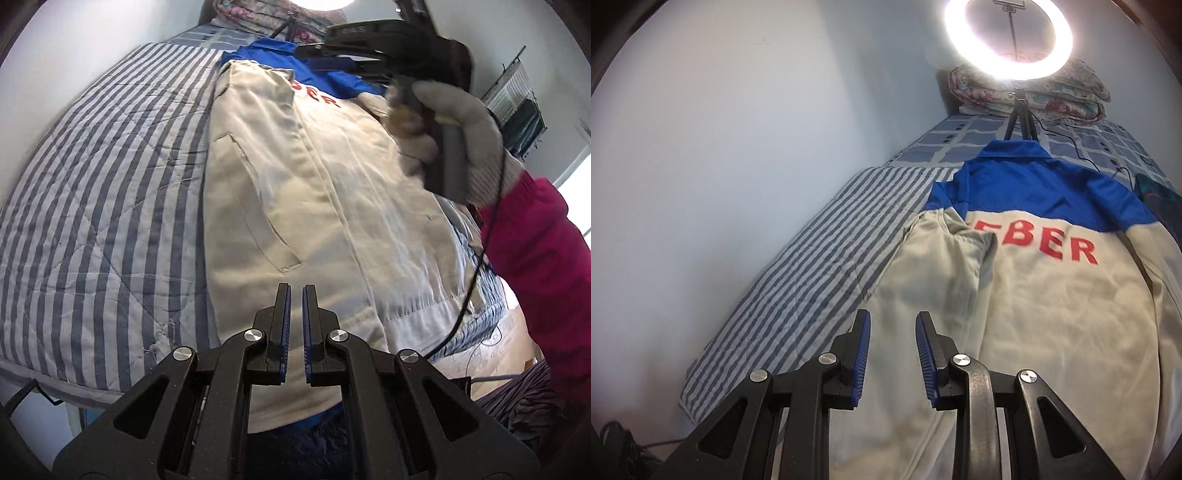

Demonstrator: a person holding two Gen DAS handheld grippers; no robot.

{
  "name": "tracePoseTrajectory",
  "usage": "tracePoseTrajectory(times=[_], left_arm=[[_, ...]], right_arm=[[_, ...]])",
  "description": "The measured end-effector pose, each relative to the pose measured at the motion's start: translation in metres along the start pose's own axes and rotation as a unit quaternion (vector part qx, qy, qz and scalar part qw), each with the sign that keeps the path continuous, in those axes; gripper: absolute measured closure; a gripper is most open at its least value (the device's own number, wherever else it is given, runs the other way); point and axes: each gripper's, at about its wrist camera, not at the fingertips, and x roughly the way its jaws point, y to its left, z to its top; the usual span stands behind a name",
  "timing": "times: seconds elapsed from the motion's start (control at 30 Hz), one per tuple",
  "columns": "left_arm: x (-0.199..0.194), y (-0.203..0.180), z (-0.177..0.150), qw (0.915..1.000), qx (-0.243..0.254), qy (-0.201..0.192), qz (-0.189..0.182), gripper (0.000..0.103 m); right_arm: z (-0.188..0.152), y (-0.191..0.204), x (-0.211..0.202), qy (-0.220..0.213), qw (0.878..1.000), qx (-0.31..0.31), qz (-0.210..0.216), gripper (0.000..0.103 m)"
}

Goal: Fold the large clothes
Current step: 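Release the jacket with both tools and pull them back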

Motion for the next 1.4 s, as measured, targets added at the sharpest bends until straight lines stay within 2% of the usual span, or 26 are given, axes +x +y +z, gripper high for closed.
tracePoseTrajectory(times=[0.13, 0.27, 0.47, 0.53, 0.63, 0.77, 0.93, 1.03, 1.2, 1.33, 1.4], left_arm=[[0.001, 0.008, 0.002, 0.9997, -0.021, -0.002, -0.012, 0.101], [0.010, 0.005, 0.003, 0.9997, -0.016, 0.006, -0.019, 0.101], [0.029, 0.000, -0.005, 0.9988, -0.009, 0.039, -0.027, 0.101], [0.035, 0.001, -0.009, 0.9983, -0.012, 0.050, -0.026, 0.101], [0.054, 0.009, -0.020, 0.9946, -0.035, 0.091, -0.035, 0.101], [0.054, 0.015, -0.027, 0.9934, -0.050, 0.090, -0.052, 0.100], [0.022, 0.011, -0.026, 0.9966, -0.028, 0.059, -0.051, 0.100], [-0.007, 0.016, -0.023, 0.9989, -0.018, 0.019, -0.039, 0.100], [-0.050, 0.031, -0.015, 0.9984, -0.036, -0.043, -0.004, 0.100], [-0.068, 0.048, -0.014, 0.9956, -0.064, -0.067, 0.013, 0.100], [-0.073, 0.054, -0.015, 0.9944, -0.077, -0.072, 0.013, 0.100]], right_arm=[[0.018, 0.002, 0.039, 0.013, 1.000, -0.004, 0.004, 0.078], [0.031, 0.001, 0.080, 0.024, 1.000, -0.004, 0.000, 0.079], [0.027, -0.018, 0.140, 0.056, 0.998, 0.004, -0.031, 0.081], [0.018, -0.024, 0.157, 0.074, 0.996, 0.002, -0.044, 0.087], [0.012, -0.023, 0.163, 0.063, 0.997, -0.007, -0.049, 0.087], [0.017, -0.019, 0.150, 0.081, 0.995, -0.003, -0.052, 0.086], [-0.001, 0.009, 0.094, 0.075, 0.997, -0.024, 0.018, 0.083], [-0.033, 0.037, 0.056, 0.088, 0.993, -0.062, 0.050, 0.083], [-0.092, 0.072, 0.019, 0.120, 0.985, -0.086, 0.086, 0.083], [-0.138, 0.088, 0.004, 0.149, 0.980, -0.075, 0.105, 0.083], [-0.160, 0.098, 0.005, 0.167, 0.976, -0.089, 0.106, 0.083]])
